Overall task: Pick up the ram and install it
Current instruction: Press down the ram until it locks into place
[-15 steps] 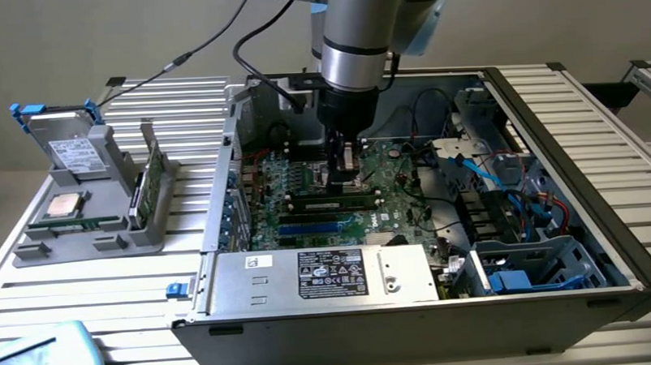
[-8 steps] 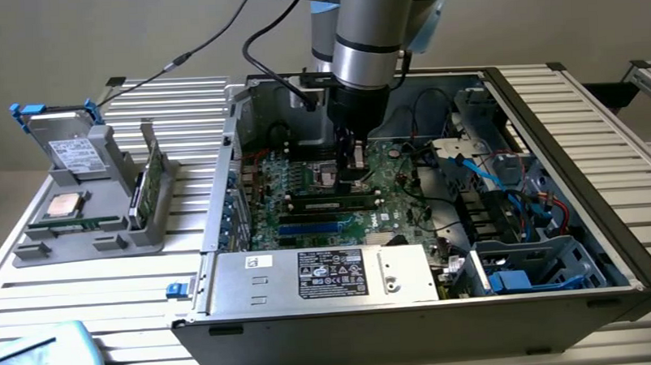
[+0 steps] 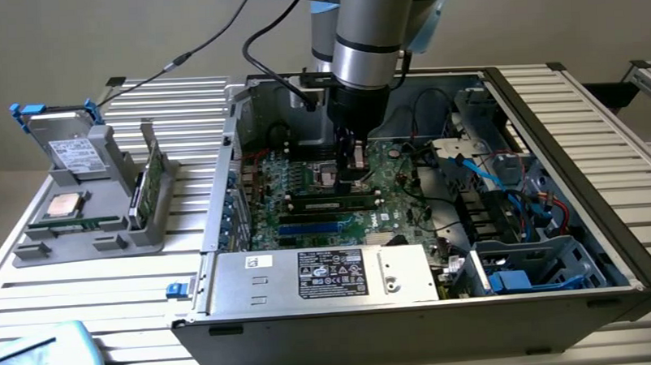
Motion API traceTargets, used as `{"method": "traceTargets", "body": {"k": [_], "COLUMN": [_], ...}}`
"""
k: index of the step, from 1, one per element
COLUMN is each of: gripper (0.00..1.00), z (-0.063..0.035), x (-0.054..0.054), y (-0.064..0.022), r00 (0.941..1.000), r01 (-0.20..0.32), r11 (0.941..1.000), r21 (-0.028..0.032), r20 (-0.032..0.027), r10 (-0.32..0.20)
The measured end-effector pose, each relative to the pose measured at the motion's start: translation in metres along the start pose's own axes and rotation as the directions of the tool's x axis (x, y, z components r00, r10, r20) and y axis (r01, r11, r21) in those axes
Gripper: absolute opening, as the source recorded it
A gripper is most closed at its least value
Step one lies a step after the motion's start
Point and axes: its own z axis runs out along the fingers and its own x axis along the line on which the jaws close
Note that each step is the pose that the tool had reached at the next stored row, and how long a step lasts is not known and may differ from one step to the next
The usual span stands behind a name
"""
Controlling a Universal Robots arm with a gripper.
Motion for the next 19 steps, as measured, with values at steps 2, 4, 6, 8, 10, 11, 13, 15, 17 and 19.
{"method": "traceTargets", "body": {"k": [2, 4, 6, 8, 10, 11, 13, 15, 17, 19], "gripper": [0.1, 0.1, 0.1, 0.1, 0.1, 0.1, 0.1, 0.1, 0.1, 0.1], "z": [0.0, 0.0, 0.0, 0.0001, 0.0001, 0.0001, 0.0001, 0.0002, 0.0003, 0.0005], "x": [0.0, 0.0, -0.0001, -0.0001, -0.0001, -0.0001, -0.0001, -0.0002, -0.0002, -0.0002], "y": [0.0, 0.0, 0.0004, 0.001, 0.0011, 0.0012, 0.0012, 0.0011, 0.0011, 0.0011], "r00": [1.0, 1.0, 1.0, 0.9999, 0.9997, 0.9994, 0.9985, 0.9971, 0.9949, 0.9918], "r01": [0.0, 0.0, -0.002, -0.011, -0.025, -0.035, -0.054, -0.076, -0.101, -0.127], "r11": [1.0, 1.0, 1.0, 0.9999, 0.9997, 0.9994, 0.9985, 0.9971, 0.9949, 0.9919], "r21": [0.0, 0.0, 0.0, -0.0001, -0.0008, -0.0011, -0.0023, -0.0039, -0.0057, -0.0073], "r20": [0.0001, 0.0001, 0.0002, 0.0013, 0.0027, 0.0037, 0.0059, 0.0083, 0.011, 0.0138], "r10": [0.0, 0.0, 0.002, 0.011, 0.025, 0.035, 0.054, 0.076, 0.101, 0.127]}}
